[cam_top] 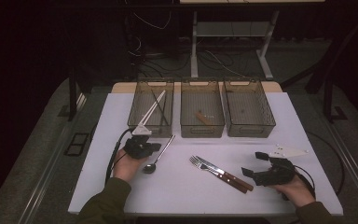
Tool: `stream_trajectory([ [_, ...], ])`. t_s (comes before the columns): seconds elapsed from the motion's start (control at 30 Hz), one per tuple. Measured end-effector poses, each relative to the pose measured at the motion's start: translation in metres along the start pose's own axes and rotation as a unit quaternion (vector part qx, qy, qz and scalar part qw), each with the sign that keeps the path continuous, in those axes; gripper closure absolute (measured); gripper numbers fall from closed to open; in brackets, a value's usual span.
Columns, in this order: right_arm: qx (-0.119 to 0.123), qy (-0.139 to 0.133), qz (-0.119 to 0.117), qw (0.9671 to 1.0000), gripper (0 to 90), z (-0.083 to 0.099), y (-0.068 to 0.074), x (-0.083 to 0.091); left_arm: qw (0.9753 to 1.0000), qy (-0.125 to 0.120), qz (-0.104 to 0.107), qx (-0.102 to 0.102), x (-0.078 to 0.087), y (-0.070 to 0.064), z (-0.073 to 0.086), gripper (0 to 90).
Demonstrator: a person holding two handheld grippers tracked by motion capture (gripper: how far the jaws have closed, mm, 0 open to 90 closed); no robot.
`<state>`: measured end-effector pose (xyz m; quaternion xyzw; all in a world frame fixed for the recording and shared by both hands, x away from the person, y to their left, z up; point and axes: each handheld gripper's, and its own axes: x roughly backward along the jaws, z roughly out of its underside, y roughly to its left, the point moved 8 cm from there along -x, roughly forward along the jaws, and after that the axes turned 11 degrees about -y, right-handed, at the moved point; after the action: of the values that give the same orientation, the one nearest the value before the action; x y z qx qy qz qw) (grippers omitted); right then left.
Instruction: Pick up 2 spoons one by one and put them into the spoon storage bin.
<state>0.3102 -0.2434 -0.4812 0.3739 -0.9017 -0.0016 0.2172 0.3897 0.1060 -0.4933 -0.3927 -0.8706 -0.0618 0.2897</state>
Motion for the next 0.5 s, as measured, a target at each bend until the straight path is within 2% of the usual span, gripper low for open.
stream_trajectory([
  [0.07,0.003,-0.002,0.001,1.0000,11.9,-0.001,-0.001,0.000,0.9999,0.011,-0.004,-0.008,-0.005,0.001,0.001,89.2],
  [0.23,0.000,-0.002,0.002,1.0000,11.9,0.000,-0.002,0.001,0.9996,0.025,-0.014,-0.007,-0.012,0.002,0.005,89.2],
  [0.5,0.005,-0.002,0.003,1.0000,11.9,-0.001,-0.001,0.001,0.9997,0.021,-0.006,-0.007,-0.014,-0.002,0.005,89.2],
])
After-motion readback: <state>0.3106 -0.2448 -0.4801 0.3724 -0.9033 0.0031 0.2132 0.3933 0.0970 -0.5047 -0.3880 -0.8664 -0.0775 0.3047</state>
